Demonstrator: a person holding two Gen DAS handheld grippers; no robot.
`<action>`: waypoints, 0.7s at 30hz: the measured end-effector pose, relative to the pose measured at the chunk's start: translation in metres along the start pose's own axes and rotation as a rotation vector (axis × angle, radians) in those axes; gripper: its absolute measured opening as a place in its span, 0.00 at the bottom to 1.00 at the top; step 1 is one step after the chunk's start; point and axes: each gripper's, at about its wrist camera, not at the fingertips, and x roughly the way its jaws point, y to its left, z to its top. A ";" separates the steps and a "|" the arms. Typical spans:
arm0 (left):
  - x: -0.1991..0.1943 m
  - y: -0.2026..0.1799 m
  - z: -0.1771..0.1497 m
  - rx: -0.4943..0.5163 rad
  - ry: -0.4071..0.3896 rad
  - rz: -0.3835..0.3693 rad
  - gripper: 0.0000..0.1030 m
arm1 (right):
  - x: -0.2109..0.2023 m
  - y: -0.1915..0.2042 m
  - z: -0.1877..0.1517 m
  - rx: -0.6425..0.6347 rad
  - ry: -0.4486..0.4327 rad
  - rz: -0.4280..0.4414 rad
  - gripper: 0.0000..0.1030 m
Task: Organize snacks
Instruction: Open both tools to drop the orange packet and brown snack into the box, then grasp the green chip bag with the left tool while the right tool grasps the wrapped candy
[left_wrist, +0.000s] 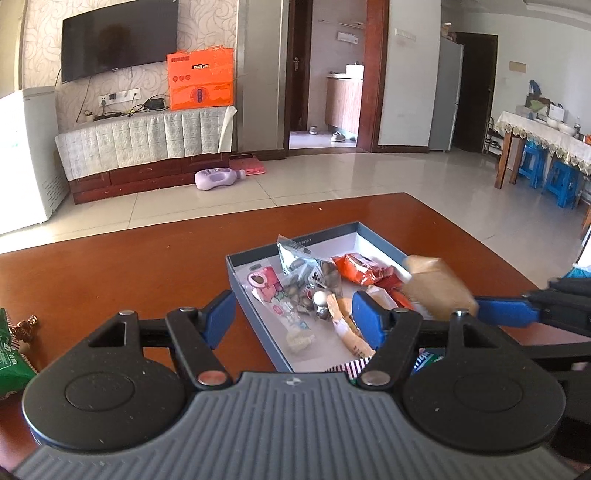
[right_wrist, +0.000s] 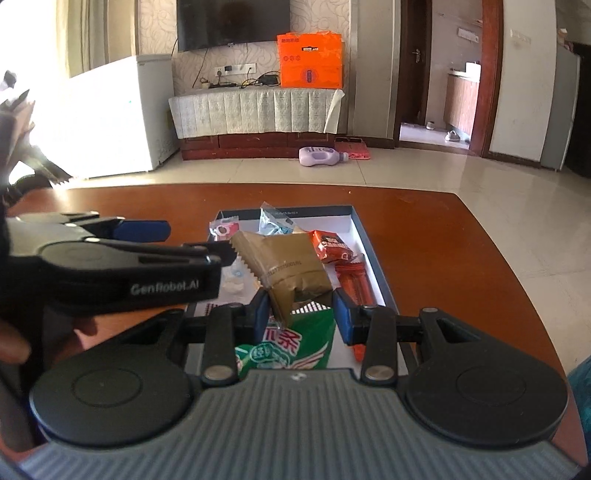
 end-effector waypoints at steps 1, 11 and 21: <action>-0.001 -0.001 -0.001 0.005 0.000 0.009 0.72 | 0.002 0.003 -0.001 -0.012 0.006 -0.011 0.44; -0.055 0.038 -0.004 0.014 -0.043 0.140 0.74 | -0.021 0.019 0.006 -0.016 -0.097 -0.018 0.60; -0.143 0.178 -0.043 -0.206 -0.030 0.428 0.90 | -0.028 0.088 0.018 0.034 -0.201 0.289 0.62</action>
